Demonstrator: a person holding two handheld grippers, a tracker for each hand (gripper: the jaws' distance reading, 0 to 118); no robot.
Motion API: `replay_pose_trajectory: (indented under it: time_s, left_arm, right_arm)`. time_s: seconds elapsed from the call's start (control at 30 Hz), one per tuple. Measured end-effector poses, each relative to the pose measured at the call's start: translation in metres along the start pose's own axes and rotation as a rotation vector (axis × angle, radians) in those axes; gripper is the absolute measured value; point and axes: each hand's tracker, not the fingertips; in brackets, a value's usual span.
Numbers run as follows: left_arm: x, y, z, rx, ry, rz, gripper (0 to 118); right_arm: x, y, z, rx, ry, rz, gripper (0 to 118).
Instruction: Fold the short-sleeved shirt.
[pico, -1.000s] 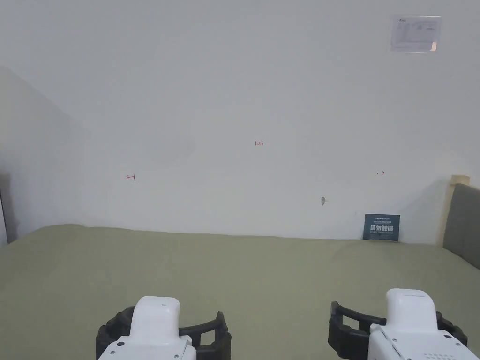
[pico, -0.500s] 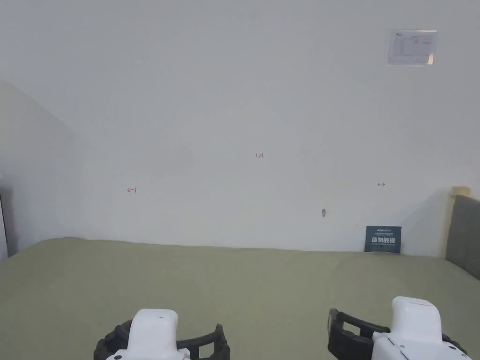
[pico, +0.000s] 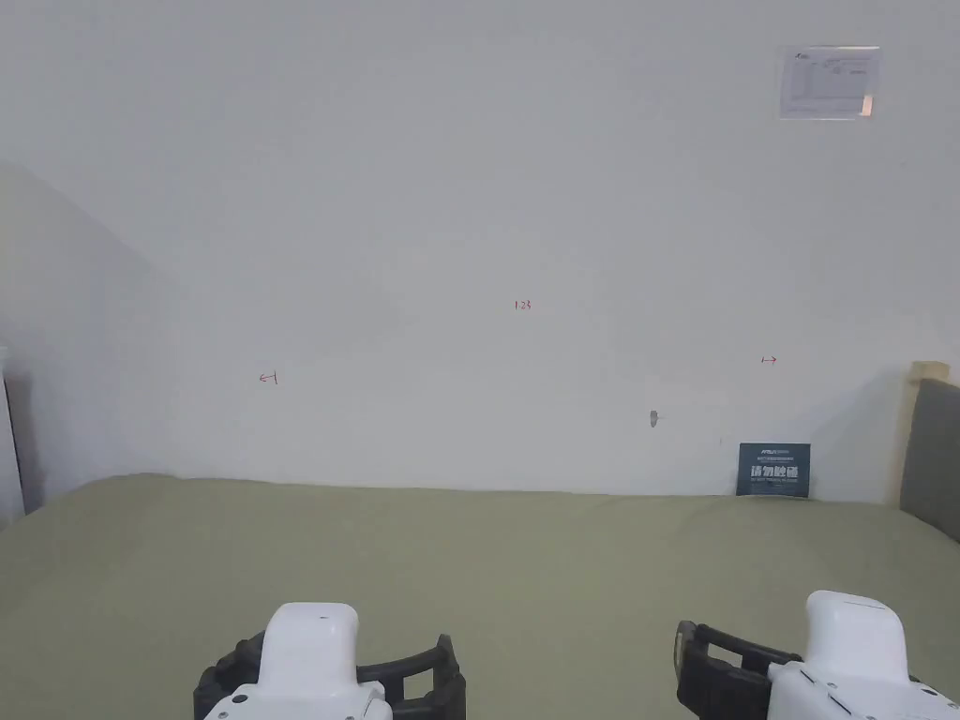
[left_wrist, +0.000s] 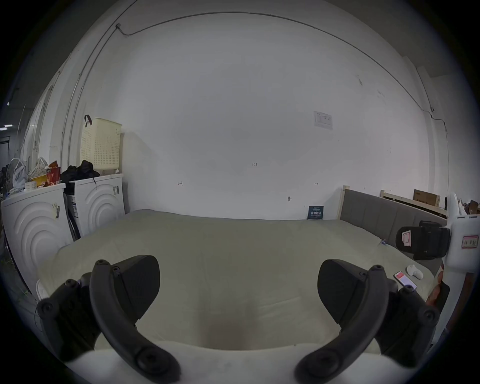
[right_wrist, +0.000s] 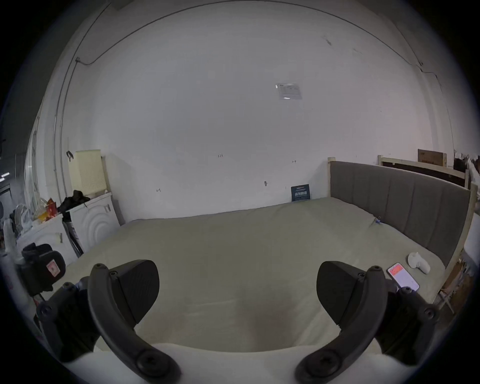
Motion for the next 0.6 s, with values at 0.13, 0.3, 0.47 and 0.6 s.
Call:
replay_pose_trajectory:
  time_s: [0.13, 0.3, 0.47, 0.6]
  left_arm:
    - [0.001, 0.000, -0.003, -0.019, -0.009, -0.004, 118]
    - [0.003, 0.000, -0.004, -0.026, -0.016, 0.001, 118]
    - [0.001, -0.001, -0.004, -0.028, -0.012, 0.007, 118]
    - [-0.005, 0.000, -0.003, -0.028, -0.008, 0.025, 118]
  right_arm:
    - [0.002, 0.003, -0.005, -0.041, -0.049, 0.001, 118]
    - [0.001, 0.000, -0.007, -0.072, -0.058, 0.008, 118]
    - [-0.001, -0.006, -0.010, -0.123, -0.111, -0.005, 118]
    - [0.004, -0.008, -0.009, -0.102, -0.071, -0.043, 118]
